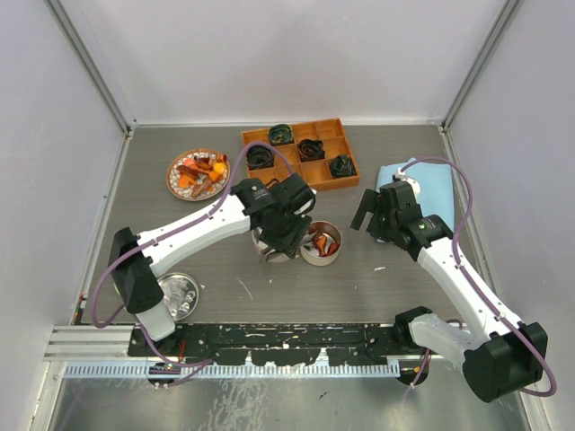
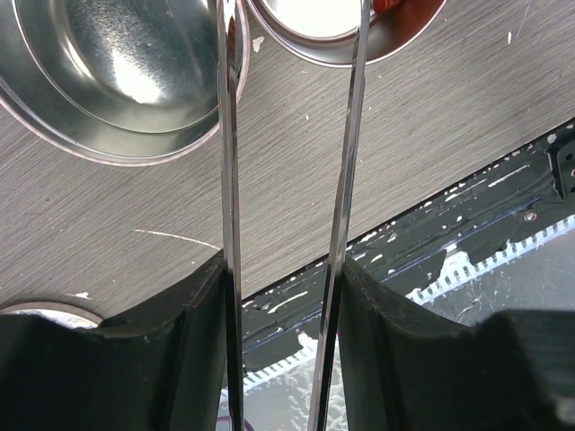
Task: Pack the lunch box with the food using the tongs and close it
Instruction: Place the fake food in the packing box, then pick up the fake food from the plate.
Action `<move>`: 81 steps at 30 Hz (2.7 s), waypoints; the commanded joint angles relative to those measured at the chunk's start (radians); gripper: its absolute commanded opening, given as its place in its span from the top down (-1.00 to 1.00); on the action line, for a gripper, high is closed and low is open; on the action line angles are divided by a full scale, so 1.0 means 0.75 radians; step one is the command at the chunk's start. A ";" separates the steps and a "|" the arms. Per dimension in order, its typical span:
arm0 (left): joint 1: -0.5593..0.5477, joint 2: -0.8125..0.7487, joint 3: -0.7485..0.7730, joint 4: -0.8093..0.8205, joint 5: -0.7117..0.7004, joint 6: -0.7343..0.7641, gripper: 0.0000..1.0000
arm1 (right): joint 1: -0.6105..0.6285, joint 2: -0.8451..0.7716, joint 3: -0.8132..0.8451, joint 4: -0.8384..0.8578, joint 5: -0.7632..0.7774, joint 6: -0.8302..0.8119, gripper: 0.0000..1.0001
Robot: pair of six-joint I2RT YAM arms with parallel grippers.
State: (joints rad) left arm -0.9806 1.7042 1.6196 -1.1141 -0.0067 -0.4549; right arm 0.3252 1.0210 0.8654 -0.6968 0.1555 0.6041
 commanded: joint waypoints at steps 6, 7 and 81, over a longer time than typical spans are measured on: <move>0.003 -0.104 0.068 0.024 -0.115 0.004 0.08 | -0.006 -0.006 0.024 0.047 0.003 0.010 -1.00; 0.008 -0.113 0.065 0.030 -0.119 0.003 0.08 | -0.005 -0.007 0.025 0.047 0.003 0.009 -1.00; 1.008 0.328 0.377 0.032 -0.121 0.272 0.14 | -0.006 0.023 0.035 0.043 0.012 -0.011 -1.00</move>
State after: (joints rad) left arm -0.2333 1.9503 1.8503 -1.0828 -0.0589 -0.2745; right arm 0.3248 1.0477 0.8658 -0.6964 0.1555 0.6006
